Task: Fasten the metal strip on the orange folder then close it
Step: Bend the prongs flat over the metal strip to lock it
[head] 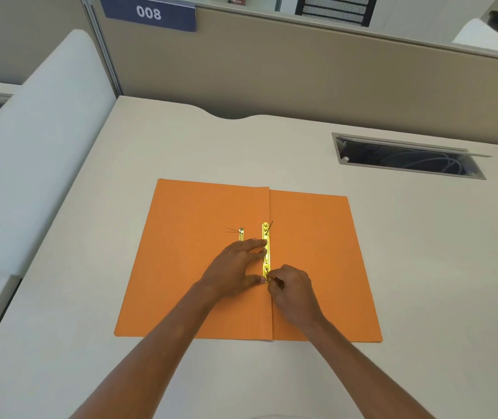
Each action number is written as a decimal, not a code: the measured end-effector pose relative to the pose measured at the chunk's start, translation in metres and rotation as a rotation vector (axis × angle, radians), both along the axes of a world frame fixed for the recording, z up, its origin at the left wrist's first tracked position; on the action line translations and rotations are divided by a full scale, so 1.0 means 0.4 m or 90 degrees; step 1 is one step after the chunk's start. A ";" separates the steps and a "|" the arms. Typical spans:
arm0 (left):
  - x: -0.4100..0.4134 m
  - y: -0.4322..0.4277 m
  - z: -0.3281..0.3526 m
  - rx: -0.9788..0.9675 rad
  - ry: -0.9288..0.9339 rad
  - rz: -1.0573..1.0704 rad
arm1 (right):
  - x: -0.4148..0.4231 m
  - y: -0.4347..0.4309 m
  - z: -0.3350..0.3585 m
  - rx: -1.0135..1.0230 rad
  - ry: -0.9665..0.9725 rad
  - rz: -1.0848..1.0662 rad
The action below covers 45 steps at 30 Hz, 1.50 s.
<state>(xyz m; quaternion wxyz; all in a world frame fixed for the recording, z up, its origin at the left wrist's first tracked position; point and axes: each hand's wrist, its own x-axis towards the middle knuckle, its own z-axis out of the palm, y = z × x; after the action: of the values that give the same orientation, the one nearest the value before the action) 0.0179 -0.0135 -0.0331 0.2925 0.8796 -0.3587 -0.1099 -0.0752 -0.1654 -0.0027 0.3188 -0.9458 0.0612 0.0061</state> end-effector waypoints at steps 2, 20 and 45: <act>0.001 -0.001 -0.002 -0.001 -0.002 0.001 | -0.004 0.010 0.003 0.037 0.010 -0.021; 0.004 0.001 0.010 0.038 -0.006 -0.019 | -0.033 0.033 -0.011 -0.029 -0.057 0.018; -0.010 -0.020 0.040 0.036 -0.045 0.034 | 0.241 -0.060 0.042 0.105 0.008 -0.069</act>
<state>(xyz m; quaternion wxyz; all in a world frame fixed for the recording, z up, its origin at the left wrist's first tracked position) 0.0141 -0.0215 -0.0171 0.2575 0.9003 -0.3416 -0.0808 0.0213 -0.1894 0.0141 0.3951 -0.9116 0.1135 -0.0002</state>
